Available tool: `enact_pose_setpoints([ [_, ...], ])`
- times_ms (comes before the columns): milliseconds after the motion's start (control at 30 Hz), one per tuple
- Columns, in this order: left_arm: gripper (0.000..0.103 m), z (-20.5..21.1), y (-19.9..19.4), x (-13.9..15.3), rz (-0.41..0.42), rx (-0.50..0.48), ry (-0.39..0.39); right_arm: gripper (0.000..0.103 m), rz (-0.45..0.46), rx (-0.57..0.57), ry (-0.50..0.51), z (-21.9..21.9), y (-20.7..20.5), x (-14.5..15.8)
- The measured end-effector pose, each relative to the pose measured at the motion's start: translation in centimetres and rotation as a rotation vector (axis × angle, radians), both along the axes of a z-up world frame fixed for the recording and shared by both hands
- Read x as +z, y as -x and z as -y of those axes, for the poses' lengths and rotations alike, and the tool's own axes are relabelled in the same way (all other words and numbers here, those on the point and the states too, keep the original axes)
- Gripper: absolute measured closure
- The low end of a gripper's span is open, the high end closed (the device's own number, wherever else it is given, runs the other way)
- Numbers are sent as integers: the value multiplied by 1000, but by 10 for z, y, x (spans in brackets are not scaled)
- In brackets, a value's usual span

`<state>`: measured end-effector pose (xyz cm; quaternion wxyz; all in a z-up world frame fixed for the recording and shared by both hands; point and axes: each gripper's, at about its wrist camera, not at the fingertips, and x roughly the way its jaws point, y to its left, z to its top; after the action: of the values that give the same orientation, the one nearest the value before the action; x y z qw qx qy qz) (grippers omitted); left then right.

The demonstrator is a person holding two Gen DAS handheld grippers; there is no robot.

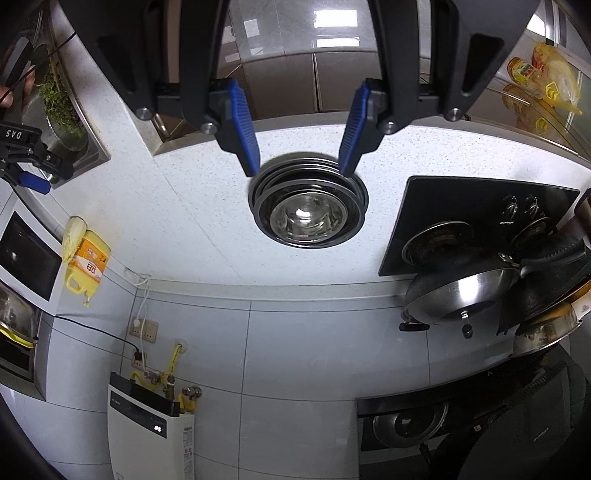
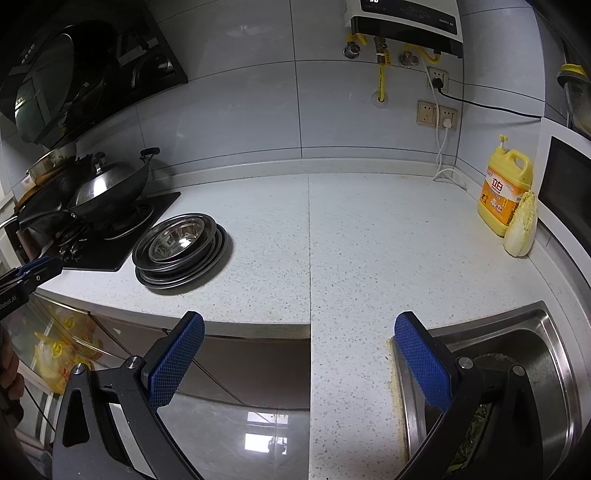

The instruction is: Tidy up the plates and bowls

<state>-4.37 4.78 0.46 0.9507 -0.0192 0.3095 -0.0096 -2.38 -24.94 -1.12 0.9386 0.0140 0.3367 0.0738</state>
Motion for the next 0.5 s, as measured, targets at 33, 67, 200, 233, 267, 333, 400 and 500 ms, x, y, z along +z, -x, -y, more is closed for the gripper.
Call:
enact_pose_setpoints([
  [33, 61, 0, 0, 0, -1, 0, 0, 1, 0, 0, 0, 0, 0, 0],
  [67, 61, 0, 0, 0, -2, 0, 0, 1, -1, 1, 0, 0, 0, 0],
  [200, 61, 1, 0, -1, -11, -4, 3, 1, -3, 4, 2, -1, 0, -1],
  [233, 61, 1, 0, -1, -13, -4, 3, 1, -2, 6, 1, -1, 0, -1],
  [267, 61, 2, 0, -1, -13, -3, 1, 1, -1, 7, 1, -1, 0, -1],
  [333, 61, 2, 0, -1, -12, -3, 1, 1, 0, 11, 2, -2, -1, -1],
  [400, 61, 3, 0, 0, -11, -4, 2, 1, -1, 16, 2, -2, -1, -1],
  [500, 61, 3, 0, 0, -13, -4, 8, 1, 0, 18, 3, -3, -2, -1],
])
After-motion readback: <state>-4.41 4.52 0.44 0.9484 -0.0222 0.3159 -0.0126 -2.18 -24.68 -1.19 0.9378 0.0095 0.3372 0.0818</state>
